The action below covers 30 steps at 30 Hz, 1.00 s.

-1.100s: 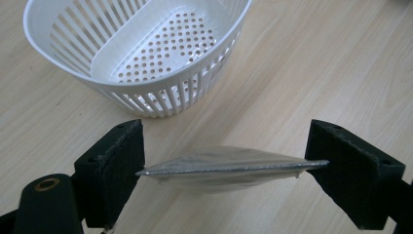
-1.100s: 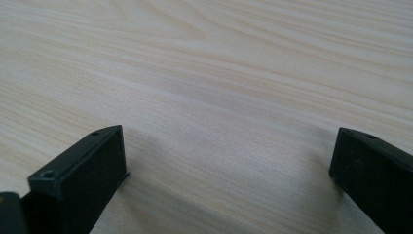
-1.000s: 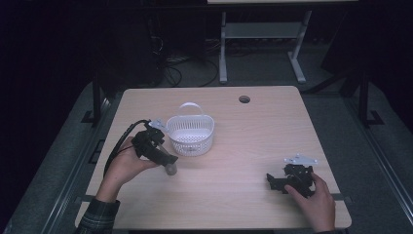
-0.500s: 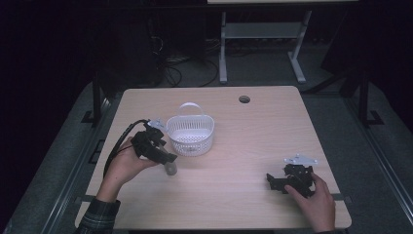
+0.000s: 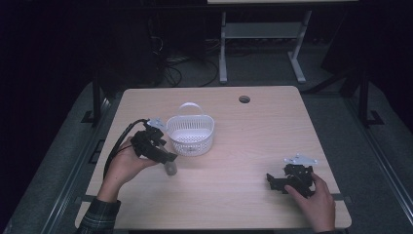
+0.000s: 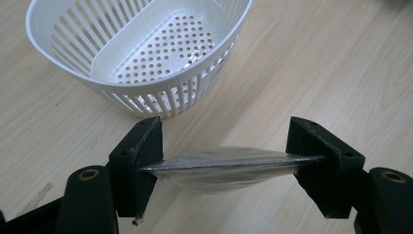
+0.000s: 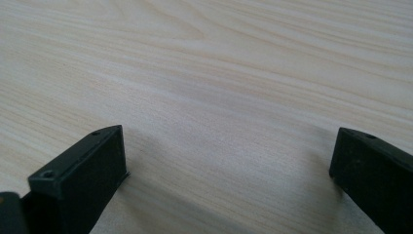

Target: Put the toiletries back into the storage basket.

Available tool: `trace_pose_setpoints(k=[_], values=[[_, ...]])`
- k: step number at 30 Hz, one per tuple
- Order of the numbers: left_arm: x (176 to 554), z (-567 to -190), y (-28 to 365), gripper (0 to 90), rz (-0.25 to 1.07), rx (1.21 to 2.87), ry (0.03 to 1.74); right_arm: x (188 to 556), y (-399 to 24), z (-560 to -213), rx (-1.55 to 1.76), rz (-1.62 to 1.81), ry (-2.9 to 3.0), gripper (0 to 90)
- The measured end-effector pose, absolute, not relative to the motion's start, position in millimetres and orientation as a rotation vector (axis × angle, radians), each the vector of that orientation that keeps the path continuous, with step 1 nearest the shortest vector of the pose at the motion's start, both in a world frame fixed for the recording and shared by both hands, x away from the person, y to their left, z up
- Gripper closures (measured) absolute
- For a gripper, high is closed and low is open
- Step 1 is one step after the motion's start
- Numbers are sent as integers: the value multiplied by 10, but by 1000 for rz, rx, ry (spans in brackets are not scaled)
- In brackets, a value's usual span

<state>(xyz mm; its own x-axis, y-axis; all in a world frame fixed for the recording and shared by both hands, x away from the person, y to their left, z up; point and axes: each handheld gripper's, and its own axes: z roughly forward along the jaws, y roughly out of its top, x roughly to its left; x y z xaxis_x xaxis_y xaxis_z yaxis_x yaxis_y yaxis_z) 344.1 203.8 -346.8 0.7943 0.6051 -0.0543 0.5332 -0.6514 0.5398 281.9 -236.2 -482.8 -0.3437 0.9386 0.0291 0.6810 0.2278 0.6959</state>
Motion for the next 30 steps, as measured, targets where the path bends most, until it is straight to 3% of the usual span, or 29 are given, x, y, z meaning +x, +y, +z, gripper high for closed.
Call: trace_pose_setpoints(k=[30], values=[[3439,-3082,2083,294,215,2338,830,2818,-2362,-4828,1494,880,2109,0]])
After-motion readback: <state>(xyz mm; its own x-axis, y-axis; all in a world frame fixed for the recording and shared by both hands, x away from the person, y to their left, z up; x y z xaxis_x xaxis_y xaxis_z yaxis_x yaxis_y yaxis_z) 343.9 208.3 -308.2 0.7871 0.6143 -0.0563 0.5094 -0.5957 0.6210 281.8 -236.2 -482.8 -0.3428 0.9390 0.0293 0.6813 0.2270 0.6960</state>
